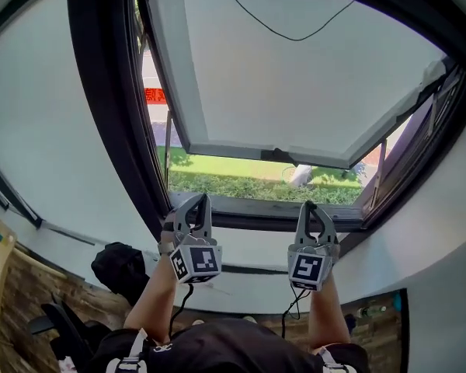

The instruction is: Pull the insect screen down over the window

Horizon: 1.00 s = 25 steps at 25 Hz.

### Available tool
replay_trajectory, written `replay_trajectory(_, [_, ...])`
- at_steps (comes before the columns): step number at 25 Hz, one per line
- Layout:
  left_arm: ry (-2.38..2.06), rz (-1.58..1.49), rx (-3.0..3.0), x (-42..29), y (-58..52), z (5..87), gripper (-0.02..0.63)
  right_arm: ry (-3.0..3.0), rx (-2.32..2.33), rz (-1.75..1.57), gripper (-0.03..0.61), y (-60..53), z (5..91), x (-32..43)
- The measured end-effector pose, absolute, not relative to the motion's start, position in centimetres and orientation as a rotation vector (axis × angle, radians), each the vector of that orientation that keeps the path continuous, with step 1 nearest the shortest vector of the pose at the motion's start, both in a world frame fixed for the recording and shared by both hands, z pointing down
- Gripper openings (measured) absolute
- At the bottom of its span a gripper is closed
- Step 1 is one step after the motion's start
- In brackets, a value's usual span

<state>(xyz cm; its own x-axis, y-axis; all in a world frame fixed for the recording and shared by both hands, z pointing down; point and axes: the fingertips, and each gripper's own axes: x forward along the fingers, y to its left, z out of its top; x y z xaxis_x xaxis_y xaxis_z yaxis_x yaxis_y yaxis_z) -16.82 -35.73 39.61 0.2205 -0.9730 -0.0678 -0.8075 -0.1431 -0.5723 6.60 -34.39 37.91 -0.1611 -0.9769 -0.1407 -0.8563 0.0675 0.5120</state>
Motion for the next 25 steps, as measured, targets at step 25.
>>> replay_trajectory(25, [1.532, -0.401, -1.332, -22.6, -40.0, 13.4, 0.095, -1.076, 1.865, -1.645, 0.081, -34.1, 10.4, 21.5])
